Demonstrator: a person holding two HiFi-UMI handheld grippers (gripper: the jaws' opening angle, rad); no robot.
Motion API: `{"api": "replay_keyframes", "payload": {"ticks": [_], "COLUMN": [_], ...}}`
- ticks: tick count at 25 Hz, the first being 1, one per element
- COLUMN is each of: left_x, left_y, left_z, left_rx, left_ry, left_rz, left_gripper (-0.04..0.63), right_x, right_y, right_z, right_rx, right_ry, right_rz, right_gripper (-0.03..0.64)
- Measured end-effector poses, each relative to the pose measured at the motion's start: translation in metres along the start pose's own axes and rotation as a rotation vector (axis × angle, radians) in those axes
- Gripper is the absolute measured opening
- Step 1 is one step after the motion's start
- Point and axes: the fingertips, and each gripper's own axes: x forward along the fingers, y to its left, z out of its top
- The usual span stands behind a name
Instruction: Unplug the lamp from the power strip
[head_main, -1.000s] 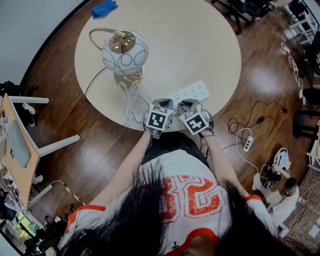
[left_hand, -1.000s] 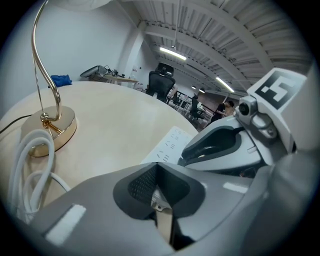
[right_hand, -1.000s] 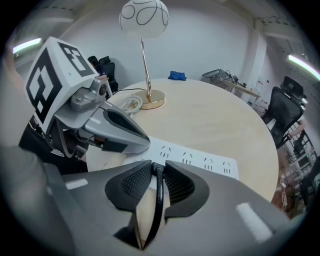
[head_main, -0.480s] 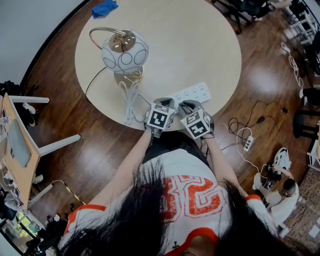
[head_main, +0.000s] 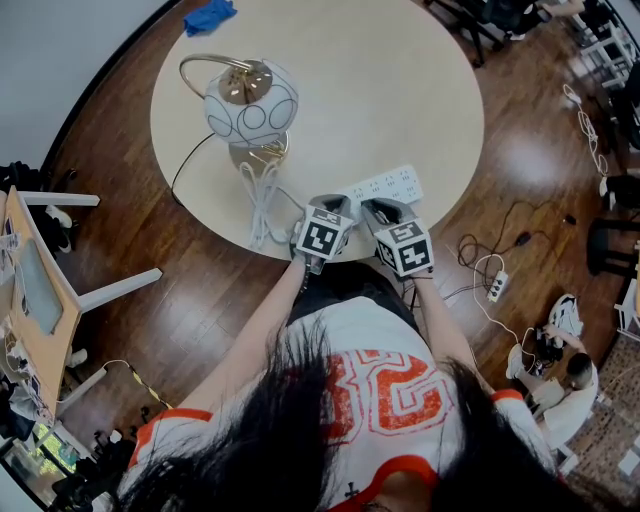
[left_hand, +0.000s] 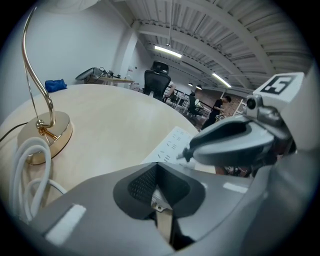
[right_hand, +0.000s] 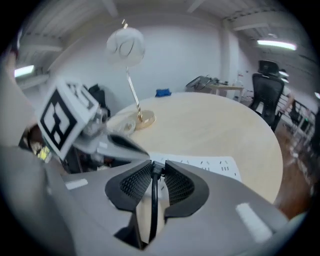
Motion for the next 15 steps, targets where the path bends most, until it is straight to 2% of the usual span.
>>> {"api": "replay_keyframes", "payload": {"ticks": [2, 6, 11, 15], "left_x": [0.0, 0.001, 0.001, -0.004], "left_y": [0.001, 0.005, 0.005, 0.01], "left_z": [0.0, -0.004, -0.003, 0.001], "left_rx": [-0.005, -0.027, -0.044, -0.097], "left_ry": [0.001, 0.016, 0.014, -0.017], "left_rz": [-0.007, -0.021, -0.041, -0.029], "left_gripper": [0.0, 0.0, 0.0, 0.0], "right_x": [-0.011, -0.017, -0.021, -0.02], "right_y": [-0.006, -0.019, -0.025, -0.025], "right_z": [0.021, 0.039, 0.036, 0.036], "right_rx": [0.013, -0.1, -0.086, -0.089], "right_ry": [-0.042, -0.011, -0.016, -0.014], "right_rz": [0.008, -0.032, -0.062, -0.067], "right_gripper": [0.086, 0.086, 0.086, 0.087]}}
